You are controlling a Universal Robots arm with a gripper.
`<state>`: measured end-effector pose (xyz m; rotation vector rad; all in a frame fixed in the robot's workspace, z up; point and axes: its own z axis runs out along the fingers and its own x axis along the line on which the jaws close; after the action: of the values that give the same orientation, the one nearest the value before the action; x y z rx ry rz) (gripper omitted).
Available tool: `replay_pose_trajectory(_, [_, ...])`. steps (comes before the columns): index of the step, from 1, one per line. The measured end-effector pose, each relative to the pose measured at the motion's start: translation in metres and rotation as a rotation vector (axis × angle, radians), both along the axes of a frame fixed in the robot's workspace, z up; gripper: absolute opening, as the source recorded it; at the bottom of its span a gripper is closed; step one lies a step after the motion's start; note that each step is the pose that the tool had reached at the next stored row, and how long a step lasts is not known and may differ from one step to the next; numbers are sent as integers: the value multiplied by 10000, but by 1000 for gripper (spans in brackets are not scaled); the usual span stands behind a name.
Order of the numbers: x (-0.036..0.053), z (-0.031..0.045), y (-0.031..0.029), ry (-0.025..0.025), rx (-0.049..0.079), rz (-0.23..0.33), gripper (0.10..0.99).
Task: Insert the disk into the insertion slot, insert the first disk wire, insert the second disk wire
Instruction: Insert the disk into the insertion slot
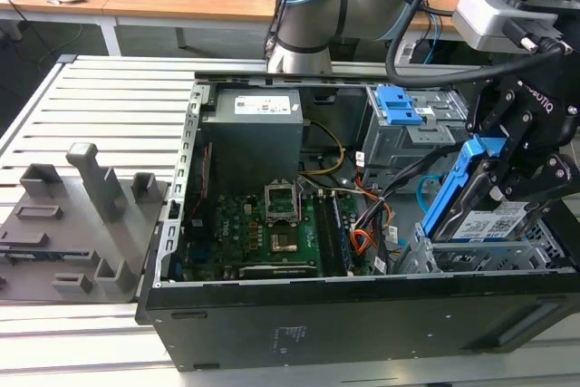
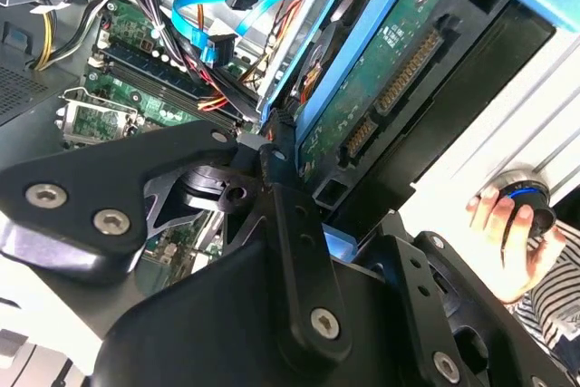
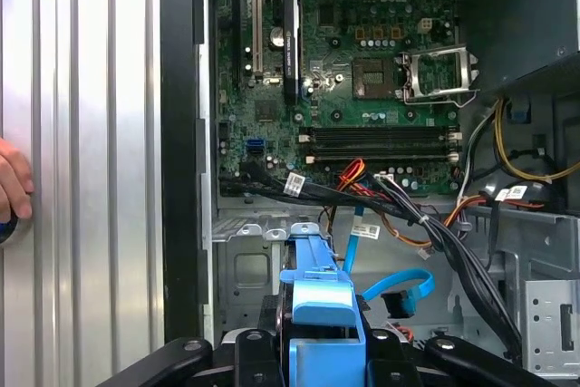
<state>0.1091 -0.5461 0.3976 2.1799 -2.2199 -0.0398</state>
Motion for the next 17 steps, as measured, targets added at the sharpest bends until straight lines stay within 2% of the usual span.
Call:
replay_pose_trajectory(8, [0, -1, 0, 1, 0, 0, 365])
replay_pose_trajectory(9, [0, -1, 0, 0, 0, 0, 376])
replay_pose_trajectory(11, [0, -3, 0, 0, 4, -1, 502])
replay_pose_trajectory(13, [0, -2, 0, 0, 2, 0, 502])
replay_pose_trajectory(14, [0, -2, 0, 0, 2, 0, 486])
replay_pose_trajectory(15, [0, -2, 0, 0, 2, 0, 420])
replay_pose_trajectory(16, [0, -2, 0, 0, 1, 0, 298])
replay_pose_trajectory(17, [0, -3, 0, 0, 2, 0, 235])
